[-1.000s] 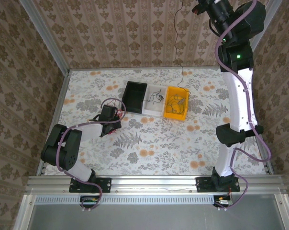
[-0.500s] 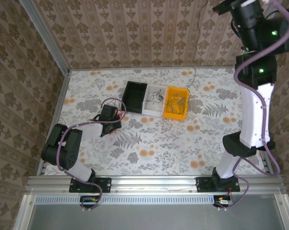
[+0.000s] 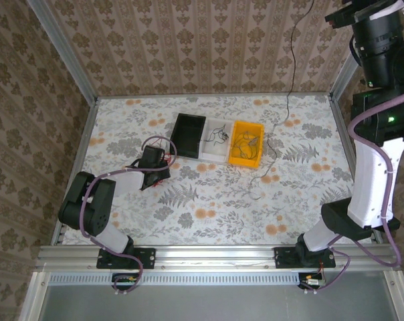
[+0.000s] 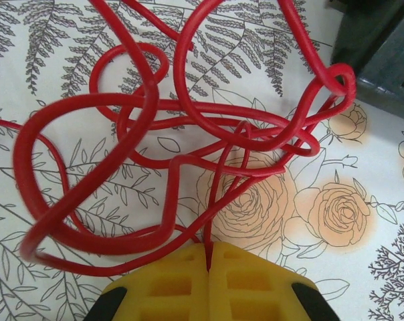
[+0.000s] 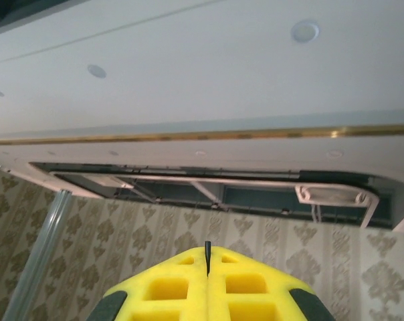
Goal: Untangle the cables
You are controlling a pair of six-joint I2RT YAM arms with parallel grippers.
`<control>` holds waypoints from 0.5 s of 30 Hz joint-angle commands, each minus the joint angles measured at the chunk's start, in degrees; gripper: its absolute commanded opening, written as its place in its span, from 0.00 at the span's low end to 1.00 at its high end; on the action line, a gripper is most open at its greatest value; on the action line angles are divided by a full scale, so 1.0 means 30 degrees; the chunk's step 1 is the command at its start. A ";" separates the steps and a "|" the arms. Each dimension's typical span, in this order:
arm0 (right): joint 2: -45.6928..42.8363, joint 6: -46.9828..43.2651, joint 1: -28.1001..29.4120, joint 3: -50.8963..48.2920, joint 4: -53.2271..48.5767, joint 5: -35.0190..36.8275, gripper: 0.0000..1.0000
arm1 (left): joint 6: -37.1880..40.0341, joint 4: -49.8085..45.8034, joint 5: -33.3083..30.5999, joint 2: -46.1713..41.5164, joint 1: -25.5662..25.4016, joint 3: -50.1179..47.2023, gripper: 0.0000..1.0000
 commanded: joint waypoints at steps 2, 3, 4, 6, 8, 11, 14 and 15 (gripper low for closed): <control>0.0139 0.2960 -0.0039 -0.2027 -0.0547 -0.1133 0.00 | 0.0379 0.0271 0.3275 0.1566 -0.0906 -0.0359 0.00; 0.0136 0.3536 0.0035 -0.2575 -0.0290 -0.1393 0.00 | 0.0379 0.0309 0.3159 0.1473 -0.0947 -0.0433 0.00; 0.0136 0.3861 0.0076 -0.3044 -0.0034 -0.1619 0.00 | 0.0380 0.0296 0.3090 0.1399 -0.0932 -0.0475 0.00; 0.0264 0.4702 0.0262 -0.3811 0.0564 -0.1771 0.00 | 0.0357 0.0294 0.2986 0.1265 -0.0952 -0.0592 0.00; 0.0696 0.5242 0.0408 -0.3744 0.0753 -0.1896 0.00 | 0.0323 0.0304 0.2905 0.1235 -0.0926 -0.0625 0.00; 0.1804 0.5406 0.0553 -0.2408 0.0512 -0.1883 0.00 | 0.0258 0.0328 0.2875 0.1291 -0.0936 -0.0654 0.00; 0.3469 0.5484 0.0565 0.0393 -0.0479 -0.1749 0.00 | 0.0240 0.0348 0.2876 0.1305 -0.0944 -0.0709 0.00; 0.4100 0.5534 0.0556 0.1503 -0.0815 -0.1700 0.00 | 0.0233 0.0354 0.2848 0.1294 -0.0952 -0.0741 0.00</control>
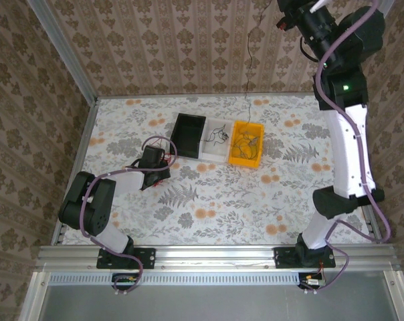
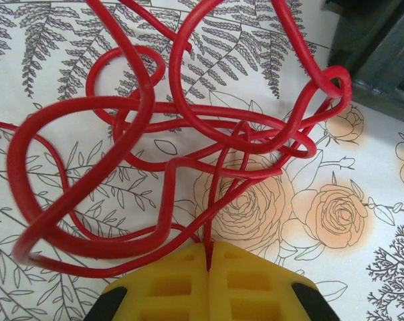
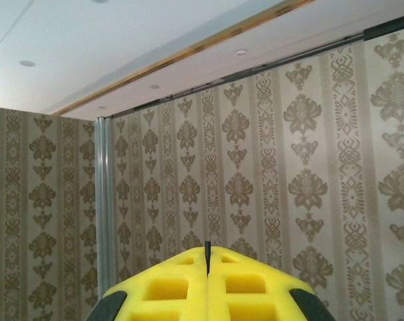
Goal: Untangle the cables
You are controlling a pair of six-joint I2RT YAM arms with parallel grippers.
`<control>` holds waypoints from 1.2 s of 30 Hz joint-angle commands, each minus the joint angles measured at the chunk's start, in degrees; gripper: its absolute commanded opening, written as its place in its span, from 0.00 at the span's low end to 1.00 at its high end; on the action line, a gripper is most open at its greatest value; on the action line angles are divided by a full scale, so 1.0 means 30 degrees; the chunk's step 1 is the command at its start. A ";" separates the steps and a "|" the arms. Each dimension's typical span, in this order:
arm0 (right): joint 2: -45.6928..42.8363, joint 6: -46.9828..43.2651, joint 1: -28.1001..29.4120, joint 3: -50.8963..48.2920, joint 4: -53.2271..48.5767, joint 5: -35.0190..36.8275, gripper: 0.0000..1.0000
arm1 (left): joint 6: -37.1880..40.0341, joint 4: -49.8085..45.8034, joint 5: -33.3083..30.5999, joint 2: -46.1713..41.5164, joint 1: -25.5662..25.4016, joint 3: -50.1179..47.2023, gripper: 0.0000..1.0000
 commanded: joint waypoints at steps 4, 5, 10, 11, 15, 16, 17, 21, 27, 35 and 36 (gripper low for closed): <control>0.2479 0.1550 0.0097 0.5065 -0.0249 -0.0291 0.00 | 0.0101 0.0344 0.2729 0.1213 -0.0918 -0.0917 0.00; 0.2611 0.1751 0.0103 0.5037 -0.0086 -0.0278 0.00 | 0.0102 0.0373 0.2703 0.1212 -0.0930 -0.0946 0.00; 0.3316 0.3010 0.0199 0.4983 -0.0225 -0.0713 0.00 | 0.0087 0.0344 0.2643 0.1126 -0.0937 -0.1004 0.00; 0.3460 0.3191 0.0325 0.4975 -0.0335 -0.0911 0.00 | 0.0098 0.0332 0.2641 0.1124 -0.0938 -0.1028 0.00; 0.3686 0.2817 0.0906 0.4928 -0.0972 -0.1299 0.00 | 0.0156 0.0313 0.2627 0.1138 -0.0923 -0.1043 0.00; 0.3630 0.2719 0.1013 0.4826 -0.1111 -0.1401 0.00 | 0.0157 0.0329 0.2626 0.1153 -0.0923 -0.1079 0.00; 0.3575 0.2665 0.1088 0.4656 -0.1231 -0.1446 0.00 | 0.0137 0.0361 0.2635 0.1176 -0.0934 -0.1090 0.00; 0.3209 0.2604 0.1243 0.3611 -0.1654 -0.1768 0.00 | 0.0160 0.0470 0.2553 0.1213 -0.0936 -0.1181 0.00; 0.0987 0.1875 0.1830 -0.2736 -0.0780 -0.1011 0.00 | 0.0150 0.0529 0.2479 0.1190 -0.0906 -0.1321 0.00; -0.0242 0.0498 0.2121 -0.8417 0.0353 0.1443 0.00 | 0.0138 0.0465 0.2414 0.1127 -0.0871 -0.1446 0.00; -0.0249 0.0235 0.2097 -0.8710 0.0337 0.1757 0.00 | 0.0127 0.0471 0.2432 0.1125 -0.0879 -0.1453 0.00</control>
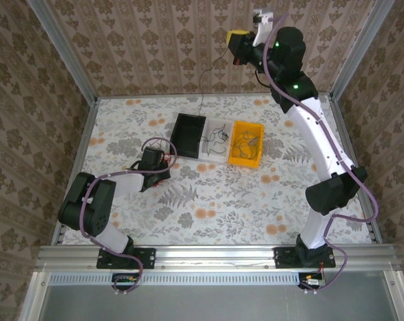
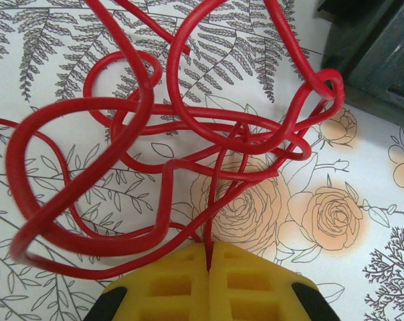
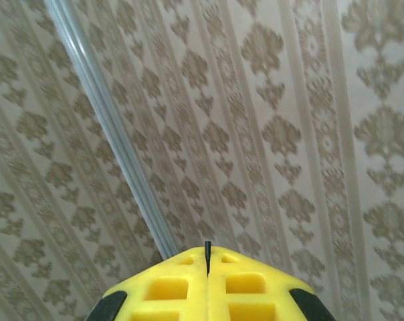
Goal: Untangle the cables
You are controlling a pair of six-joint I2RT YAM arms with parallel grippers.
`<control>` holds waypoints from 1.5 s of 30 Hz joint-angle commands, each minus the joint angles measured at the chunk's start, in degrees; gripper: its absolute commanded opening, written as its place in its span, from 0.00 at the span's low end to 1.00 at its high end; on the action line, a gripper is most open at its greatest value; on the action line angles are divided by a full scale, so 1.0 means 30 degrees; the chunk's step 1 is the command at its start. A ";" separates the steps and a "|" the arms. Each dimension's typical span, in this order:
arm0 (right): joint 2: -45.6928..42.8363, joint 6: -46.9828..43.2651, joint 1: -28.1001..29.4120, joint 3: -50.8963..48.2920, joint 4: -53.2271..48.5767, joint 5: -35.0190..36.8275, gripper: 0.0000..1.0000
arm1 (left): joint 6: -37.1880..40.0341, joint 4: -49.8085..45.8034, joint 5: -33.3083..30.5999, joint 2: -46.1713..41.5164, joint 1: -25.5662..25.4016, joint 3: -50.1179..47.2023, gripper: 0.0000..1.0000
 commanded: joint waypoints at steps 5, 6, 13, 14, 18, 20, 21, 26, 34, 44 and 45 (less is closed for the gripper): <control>-0.0814 -0.2972 -0.0058 -0.0777 0.0591 0.3542 0.00 | 0.0101 -0.0841 0.2428 0.1233 -0.0857 -0.0768 0.00; -0.0845 -0.3281 -0.0066 -0.0725 0.0505 0.3899 0.00 | 0.0102 -0.0829 0.2434 0.1233 -0.0858 -0.0768 0.00; -0.2084 -0.4337 -0.0557 -0.2025 0.0909 0.5379 0.00 | 0.0043 -0.0881 0.2392 0.1284 -0.0872 -0.0739 0.00; -0.2404 -0.4390 -0.0576 -0.2490 0.1099 0.5523 0.00 | 0.0039 -0.0932 0.2370 0.1285 -0.0859 -0.0742 0.00; -0.3202 -0.4669 -0.0592 -0.4062 0.1252 0.6205 0.00 | 0.0098 -0.0898 0.2443 0.1310 -0.0863 -0.0682 0.00; -0.3411 -0.4672 -0.0576 -0.4912 0.1304 0.6820 0.00 | 0.0131 -0.0878 0.2531 0.1394 -0.0859 -0.0629 0.00; -0.3466 -0.4670 -0.0572 -0.5211 0.1246 0.7204 0.00 | 0.0139 -0.0878 0.2578 0.1429 -0.0862 -0.0599 0.00; -0.3415 -0.4276 -0.0222 -0.6823 0.1334 0.8354 0.00 | 0.0175 -0.0889 0.2666 0.1519 -0.0853 -0.0533 0.00; -0.2804 -0.5758 0.1200 -0.8645 0.0576 1.0285 0.00 | 0.0189 -0.0829 0.2617 0.1376 -0.0858 -0.0680 0.00; -0.5962 -0.6950 0.1493 -1.2907 0.0214 1.3954 0.00 | 0.0321 -0.0831 0.2728 0.1386 -0.0856 -0.0684 0.00; -0.6392 -0.6939 0.1471 -1.3353 0.0235 1.4211 0.00 | 0.0334 -0.0848 0.2785 0.1429 -0.0858 -0.0658 0.00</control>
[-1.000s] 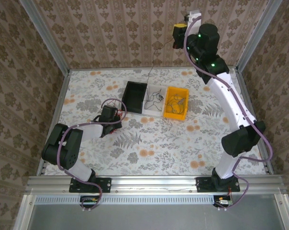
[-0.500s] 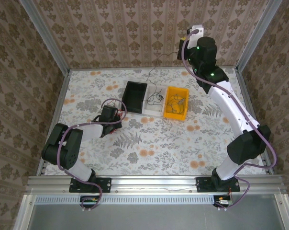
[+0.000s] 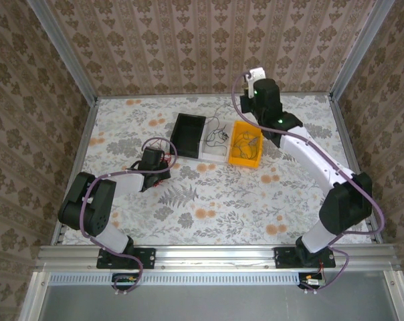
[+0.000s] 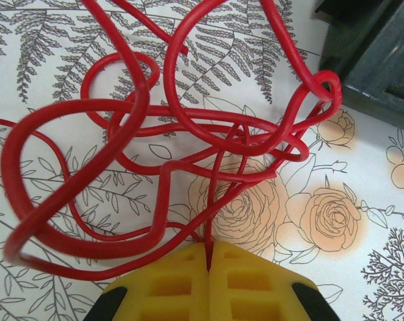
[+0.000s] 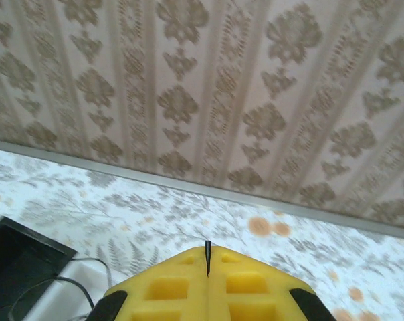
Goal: Untangle the cables
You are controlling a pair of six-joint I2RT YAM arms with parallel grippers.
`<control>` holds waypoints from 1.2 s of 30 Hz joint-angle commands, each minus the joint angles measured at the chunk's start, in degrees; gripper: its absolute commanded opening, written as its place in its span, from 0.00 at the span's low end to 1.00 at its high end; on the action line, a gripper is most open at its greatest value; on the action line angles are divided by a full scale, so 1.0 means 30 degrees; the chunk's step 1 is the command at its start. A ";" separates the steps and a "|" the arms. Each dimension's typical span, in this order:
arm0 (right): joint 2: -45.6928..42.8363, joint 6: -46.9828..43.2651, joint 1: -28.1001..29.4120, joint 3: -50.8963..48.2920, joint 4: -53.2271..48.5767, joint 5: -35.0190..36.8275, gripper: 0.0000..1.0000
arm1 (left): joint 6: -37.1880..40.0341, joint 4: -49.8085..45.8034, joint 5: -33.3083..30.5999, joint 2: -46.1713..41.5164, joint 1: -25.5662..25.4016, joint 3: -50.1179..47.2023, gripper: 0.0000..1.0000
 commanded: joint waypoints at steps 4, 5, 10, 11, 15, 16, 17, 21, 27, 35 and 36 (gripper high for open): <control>-0.3264 -0.0492 -0.0203 -0.2224 -0.0338 0.2250 0.00 | 0.0383 -0.0901 0.2958 0.1721 -0.0869 -0.0453 0.00; -0.3743 -0.0463 -0.0205 -0.2465 -0.0506 0.2251 0.00 | 0.0390 -0.0894 0.3028 0.1811 -0.0870 -0.0391 0.00; -0.4204 -0.0548 -0.0203 -0.2905 -0.1101 0.1845 0.00 | 0.0445 -0.0894 0.3110 0.2025 -0.0869 -0.0182 0.00; -0.4148 -0.0594 -0.0180 -0.2908 -0.1111 0.1767 0.00 | 0.0446 -0.0899 0.3095 0.2024 -0.0879 -0.0182 0.00; -0.3568 -0.0268 -0.0121 -0.2765 -0.0932 0.1137 0.00 | 0.0300 -0.0814 0.2964 0.1885 -0.0901 -0.0343 0.00; -0.3251 -0.0186 -0.0045 -0.2637 -0.0925 0.1079 0.00 | 0.0290 -0.0783 0.2931 0.1850 -0.0886 -0.0380 0.00; -0.2630 -0.0169 0.0041 -0.2494 -0.0929 0.1066 0.00 | 0.0273 -0.0765 0.2905 0.1795 -0.0901 -0.0402 0.00; -0.1150 -0.0465 0.0456 -0.2041 -0.0844 0.1135 0.00 | 0.0270 -0.0808 0.2789 0.1618 -0.0886 -0.0518 0.00; 0.1252 -0.1572 0.1035 -0.0736 -0.0636 0.1278 0.00 | 0.0323 -0.0868 0.2811 0.1467 -0.0900 -0.0651 0.00; 0.4889 -0.1068 0.1494 0.2065 -0.1044 -0.1097 0.00 | 0.0382 -0.0767 0.2901 0.1501 -0.0923 -0.0676 0.00; 0.5376 -0.0998 0.1501 0.2475 -0.1172 -0.1113 0.00 | 0.0383 -0.0738 0.2876 0.1432 -0.0958 -0.0730 0.00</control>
